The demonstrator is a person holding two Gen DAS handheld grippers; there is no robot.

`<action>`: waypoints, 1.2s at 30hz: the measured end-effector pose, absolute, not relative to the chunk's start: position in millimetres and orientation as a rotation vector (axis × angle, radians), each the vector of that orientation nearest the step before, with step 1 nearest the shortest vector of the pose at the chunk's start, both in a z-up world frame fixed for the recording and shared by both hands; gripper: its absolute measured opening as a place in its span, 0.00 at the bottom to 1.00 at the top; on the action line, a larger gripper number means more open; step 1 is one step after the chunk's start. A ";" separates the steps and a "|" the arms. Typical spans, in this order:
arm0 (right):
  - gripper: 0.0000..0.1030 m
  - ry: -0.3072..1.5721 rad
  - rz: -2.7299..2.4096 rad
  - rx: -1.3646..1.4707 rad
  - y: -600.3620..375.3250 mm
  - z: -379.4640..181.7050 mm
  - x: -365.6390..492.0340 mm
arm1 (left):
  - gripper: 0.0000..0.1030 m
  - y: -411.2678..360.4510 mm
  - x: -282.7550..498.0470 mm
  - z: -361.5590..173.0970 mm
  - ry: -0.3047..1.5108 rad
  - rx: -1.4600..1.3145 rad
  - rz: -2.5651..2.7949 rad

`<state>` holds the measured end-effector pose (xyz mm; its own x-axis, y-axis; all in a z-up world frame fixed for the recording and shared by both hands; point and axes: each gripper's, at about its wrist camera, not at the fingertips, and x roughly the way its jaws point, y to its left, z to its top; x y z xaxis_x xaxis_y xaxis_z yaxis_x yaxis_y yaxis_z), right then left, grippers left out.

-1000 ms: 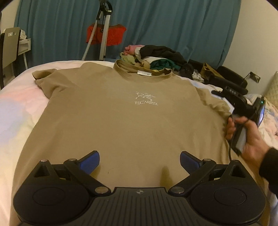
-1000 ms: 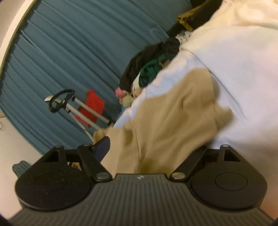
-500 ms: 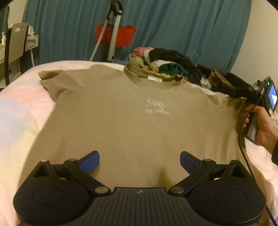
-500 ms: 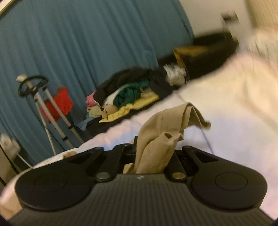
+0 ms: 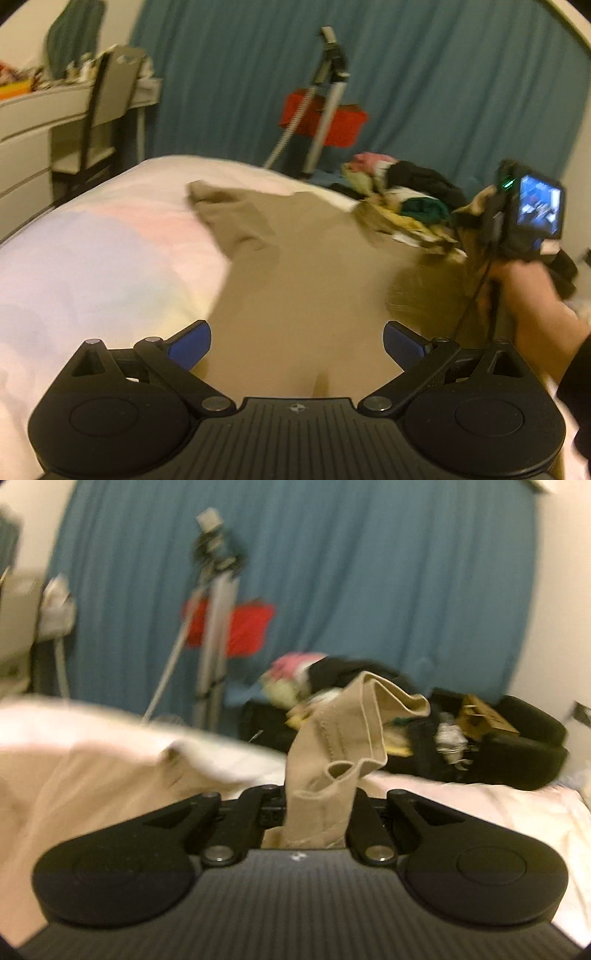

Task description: Fold clothes

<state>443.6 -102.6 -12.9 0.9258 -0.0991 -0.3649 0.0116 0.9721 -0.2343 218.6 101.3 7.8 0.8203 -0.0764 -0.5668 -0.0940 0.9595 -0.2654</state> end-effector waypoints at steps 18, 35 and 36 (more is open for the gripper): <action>0.68 0.506 0.212 0.060 -98.9 5.5 365.0 | 0.98 100.5 232.2 -28.9 0.712 -0.355 -0.097; 0.71 0.441 -0.018 0.421 -290.5 5.3 54.1 | 0.86 -44.5 135.7 -37.8 0.980 -0.410 -0.553; 0.71 0.426 -0.017 0.473 -298.4 4.3 49.8 | 0.81 -54.1 133.9 -44.1 1.022 -0.459 -0.590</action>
<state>49.8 -298.4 4.3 0.9123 0.0819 -0.4012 0.1127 0.8917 0.4383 133.9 -54.1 -44.1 0.3921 -0.6493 -0.6517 0.2399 0.7561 -0.6090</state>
